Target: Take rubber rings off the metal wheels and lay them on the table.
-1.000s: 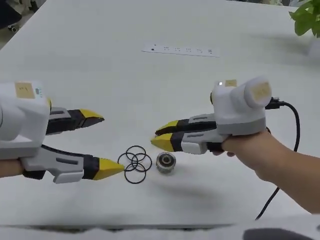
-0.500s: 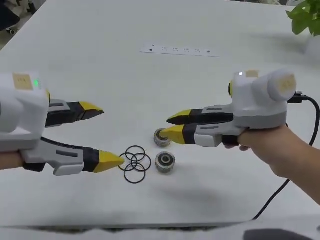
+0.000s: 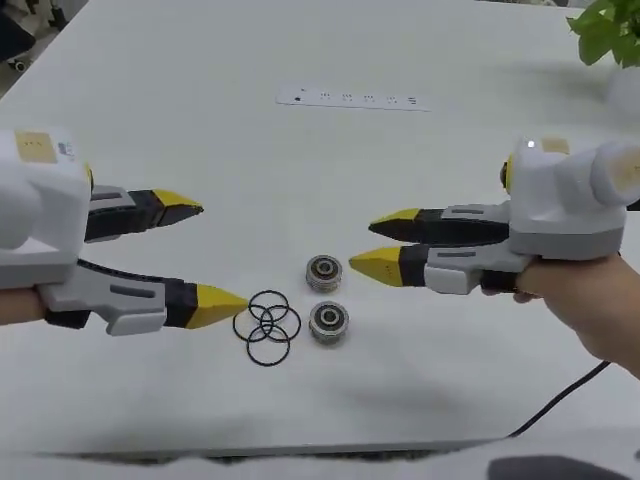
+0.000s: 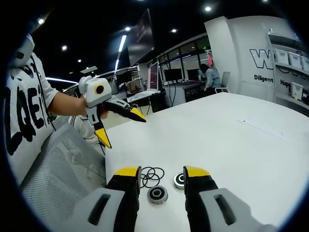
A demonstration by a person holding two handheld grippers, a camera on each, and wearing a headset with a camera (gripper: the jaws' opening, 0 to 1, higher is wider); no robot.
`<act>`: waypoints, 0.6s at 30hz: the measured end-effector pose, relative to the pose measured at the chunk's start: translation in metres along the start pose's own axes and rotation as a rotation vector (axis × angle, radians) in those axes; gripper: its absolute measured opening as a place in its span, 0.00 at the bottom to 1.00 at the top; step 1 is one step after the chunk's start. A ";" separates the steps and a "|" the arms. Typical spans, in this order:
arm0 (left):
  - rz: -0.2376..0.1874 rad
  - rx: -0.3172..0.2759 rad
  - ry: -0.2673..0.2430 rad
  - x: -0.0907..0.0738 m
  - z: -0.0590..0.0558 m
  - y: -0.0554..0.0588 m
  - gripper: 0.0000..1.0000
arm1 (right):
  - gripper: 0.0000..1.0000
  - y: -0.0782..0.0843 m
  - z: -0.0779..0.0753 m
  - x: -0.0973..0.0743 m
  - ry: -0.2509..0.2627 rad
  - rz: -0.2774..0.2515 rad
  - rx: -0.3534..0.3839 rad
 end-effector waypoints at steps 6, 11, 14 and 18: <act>-0.001 0.001 -0.003 0.002 0.001 -0.001 0.68 | 0.39 0.004 -0.002 -0.012 0.021 0.003 -0.015; -0.002 0.000 -0.004 0.002 0.001 -0.001 0.68 | 0.44 0.007 -0.005 -0.024 0.044 0.000 -0.016; 0.001 -0.002 -0.006 0.003 0.001 0.000 0.68 | 0.48 0.011 -0.007 -0.031 0.060 0.004 -0.013; 0.002 -0.003 -0.007 0.003 0.001 0.000 0.68 | 0.52 0.015 -0.007 -0.038 0.075 0.010 -0.013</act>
Point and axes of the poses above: the centre of the closed fingertips' face, and the gripper's own axes: x roughly forward along the fingers, z roughly to its left, y roughly out of its underside, the point moved 9 cm from there along -x, roughly backward along the fingers, and after that the axes turned 15 degrees about -z, right-handed, at the moved point
